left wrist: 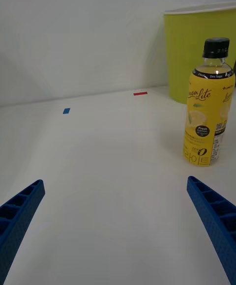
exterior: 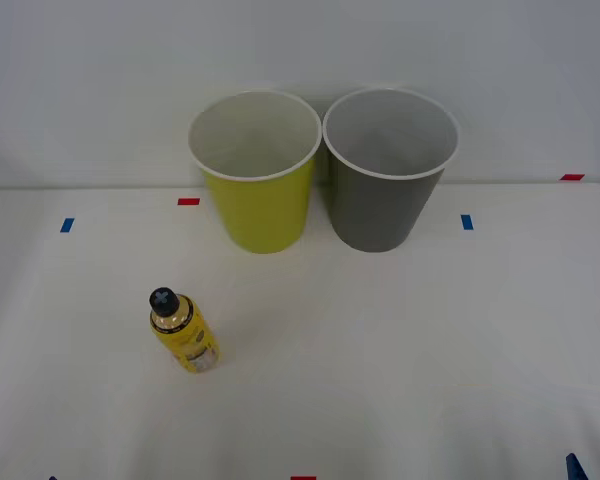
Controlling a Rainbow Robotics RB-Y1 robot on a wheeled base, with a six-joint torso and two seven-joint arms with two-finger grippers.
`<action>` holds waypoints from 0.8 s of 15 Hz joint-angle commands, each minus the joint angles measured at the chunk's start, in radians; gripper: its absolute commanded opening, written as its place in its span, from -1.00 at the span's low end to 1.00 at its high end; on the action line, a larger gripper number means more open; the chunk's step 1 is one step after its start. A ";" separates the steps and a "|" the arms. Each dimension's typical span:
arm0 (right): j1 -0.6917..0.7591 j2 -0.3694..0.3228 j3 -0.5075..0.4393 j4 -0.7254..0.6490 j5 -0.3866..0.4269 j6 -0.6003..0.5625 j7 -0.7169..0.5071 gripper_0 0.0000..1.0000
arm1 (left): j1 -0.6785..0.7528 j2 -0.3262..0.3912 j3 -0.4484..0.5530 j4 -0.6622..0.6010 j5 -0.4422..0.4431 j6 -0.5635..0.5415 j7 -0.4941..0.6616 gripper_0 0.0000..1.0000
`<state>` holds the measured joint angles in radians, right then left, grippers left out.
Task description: Put cans in the gray bin and PET bottles in the light green bin.
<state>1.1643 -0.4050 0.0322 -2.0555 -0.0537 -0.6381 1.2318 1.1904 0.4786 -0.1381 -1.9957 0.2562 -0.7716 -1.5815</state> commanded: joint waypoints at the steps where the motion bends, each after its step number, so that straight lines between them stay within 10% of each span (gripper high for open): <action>1: 0.000 0.000 0.000 0.000 0.000 0.000 0.000 1.00 | 0.000 0.000 0.000 0.000 0.000 0.000 0.000 1.00; 12: 0.000 0.000 0.000 0.000 0.000 0.000 0.000 1.00 | 0.000 0.000 0.000 0.000 0.000 0.000 0.000 1.00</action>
<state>1.1643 -0.4050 0.0322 -2.0555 -0.0537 -0.6381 1.2318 1.1904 0.4786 -0.1381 -1.9957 0.2562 -0.7716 -1.5815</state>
